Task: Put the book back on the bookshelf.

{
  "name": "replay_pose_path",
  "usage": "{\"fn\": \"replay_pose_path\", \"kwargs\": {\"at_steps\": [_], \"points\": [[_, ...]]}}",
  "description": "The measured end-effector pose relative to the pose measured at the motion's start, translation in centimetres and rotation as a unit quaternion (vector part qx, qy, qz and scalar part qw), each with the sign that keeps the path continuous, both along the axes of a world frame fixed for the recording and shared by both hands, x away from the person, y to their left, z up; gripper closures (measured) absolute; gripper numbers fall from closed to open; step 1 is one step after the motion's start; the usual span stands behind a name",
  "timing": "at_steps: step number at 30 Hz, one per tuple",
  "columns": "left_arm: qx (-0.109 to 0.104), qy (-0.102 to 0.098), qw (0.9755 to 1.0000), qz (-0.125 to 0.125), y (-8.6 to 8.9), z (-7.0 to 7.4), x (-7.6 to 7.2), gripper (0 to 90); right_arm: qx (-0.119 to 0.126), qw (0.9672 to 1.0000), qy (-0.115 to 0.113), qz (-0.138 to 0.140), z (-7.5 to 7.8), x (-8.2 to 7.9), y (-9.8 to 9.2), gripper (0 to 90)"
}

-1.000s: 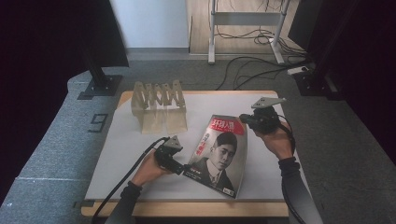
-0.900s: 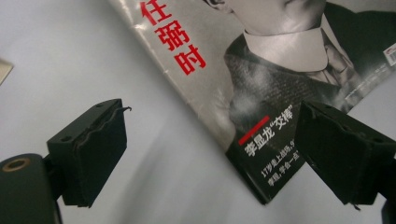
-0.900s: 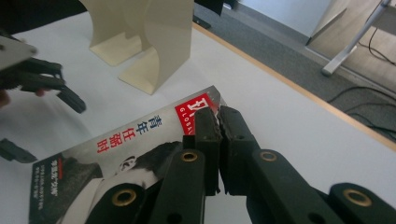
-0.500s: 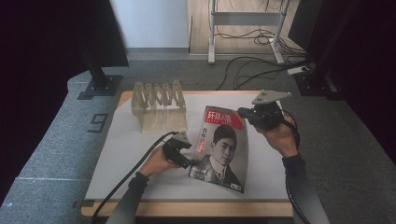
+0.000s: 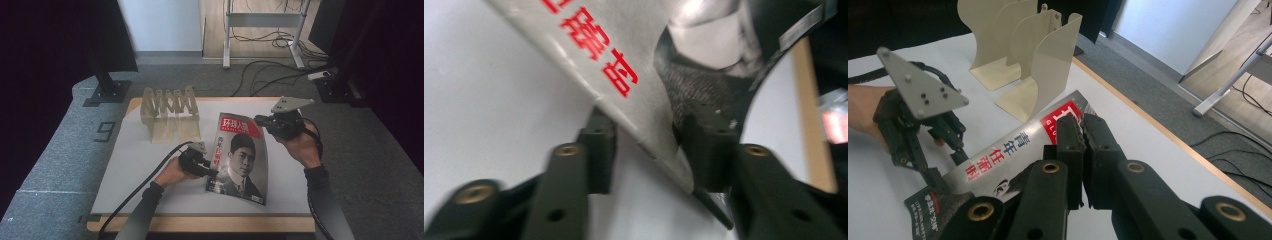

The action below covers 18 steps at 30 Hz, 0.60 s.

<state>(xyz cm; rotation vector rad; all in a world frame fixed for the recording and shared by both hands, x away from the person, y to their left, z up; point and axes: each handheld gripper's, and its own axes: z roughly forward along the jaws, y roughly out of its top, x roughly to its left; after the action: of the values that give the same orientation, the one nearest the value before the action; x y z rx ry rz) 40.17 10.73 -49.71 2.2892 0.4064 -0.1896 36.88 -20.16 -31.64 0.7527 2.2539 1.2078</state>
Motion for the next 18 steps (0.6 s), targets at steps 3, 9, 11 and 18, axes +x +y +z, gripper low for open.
{"fn": "replay_pose_path", "kwargs": {"at_steps": [3,9,11,18], "points": [[-0.007,-0.007,0.9999,-0.006,0.2,0.5,-0.2,71.1,0.000,1.0000,-0.002,-0.005,0.0,0.0,-0.2,85.7],[-0.020,-0.068,0.9968,0.038,1.0,2.4,-0.4,81.1,0.007,0.9996,-0.017,-0.019,0.7,-0.2,-0.9,85.5],[-0.032,-0.087,0.9943,0.052,1.4,3.1,-0.5,83.9,0.018,0.9992,-0.029,-0.022,1.4,-0.5,-1.3,85.5],[-0.031,-0.137,0.9883,0.060,1.8,3.1,-1.6,85.9,0.032,0.9982,-0.045,-0.023,2.3,-1.1,-1.9,85.7]]}}
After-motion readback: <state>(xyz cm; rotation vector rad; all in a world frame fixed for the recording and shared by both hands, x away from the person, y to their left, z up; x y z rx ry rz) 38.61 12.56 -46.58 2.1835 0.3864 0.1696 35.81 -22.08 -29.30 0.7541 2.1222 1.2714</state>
